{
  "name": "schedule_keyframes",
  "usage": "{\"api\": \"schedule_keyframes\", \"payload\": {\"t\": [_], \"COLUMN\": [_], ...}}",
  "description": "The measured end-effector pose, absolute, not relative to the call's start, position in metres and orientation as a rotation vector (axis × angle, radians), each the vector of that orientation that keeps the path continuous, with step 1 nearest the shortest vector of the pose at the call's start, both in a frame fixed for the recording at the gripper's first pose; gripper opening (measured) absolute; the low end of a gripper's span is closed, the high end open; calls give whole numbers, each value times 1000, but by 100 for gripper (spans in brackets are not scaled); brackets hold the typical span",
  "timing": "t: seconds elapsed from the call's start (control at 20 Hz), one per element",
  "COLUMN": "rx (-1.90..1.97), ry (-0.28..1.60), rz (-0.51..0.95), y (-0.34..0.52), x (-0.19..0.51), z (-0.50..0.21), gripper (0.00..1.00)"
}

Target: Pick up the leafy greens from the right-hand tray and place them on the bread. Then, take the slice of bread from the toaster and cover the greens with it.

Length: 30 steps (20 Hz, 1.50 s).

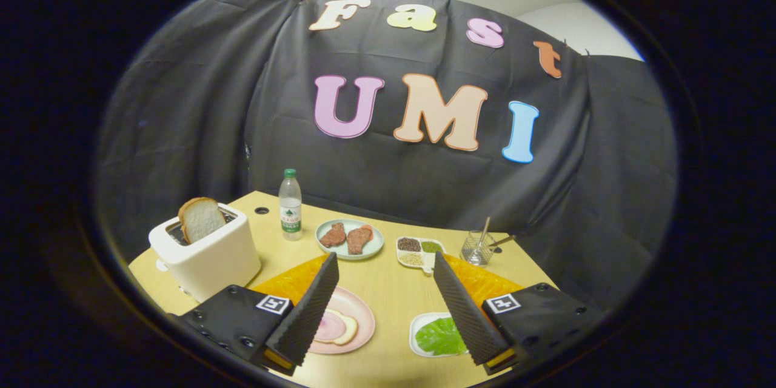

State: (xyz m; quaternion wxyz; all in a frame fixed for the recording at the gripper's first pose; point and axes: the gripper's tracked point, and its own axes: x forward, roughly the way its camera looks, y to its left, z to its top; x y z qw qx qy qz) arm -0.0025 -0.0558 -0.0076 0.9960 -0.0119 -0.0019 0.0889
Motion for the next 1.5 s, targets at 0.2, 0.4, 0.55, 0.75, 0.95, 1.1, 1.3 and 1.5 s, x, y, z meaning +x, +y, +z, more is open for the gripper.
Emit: {"api": "schedule_keyframes", "payload": {"t": [0.2, 0.4, 0.55, 0.75, 0.95, 1.1, 1.3, 1.5], "rx": [-1, 16, 68, 130, 221, 278, 373, 407], "ry": [23, 69, 123, 207, 285, 380, 495, 603], "rz": [204, 223, 236, 235, 219, 209, 194, 185], "y": [-85, -115, -136, -166, -195, -214, -232, -250], "x": [-5, -3, 3, 18, 36, 50, 68, 80], "z": [-18, -36, -56, -89, -123, -156, -191, -227], "gripper": [100, 100, 100, 100, 100, 99, 96, 96]}}
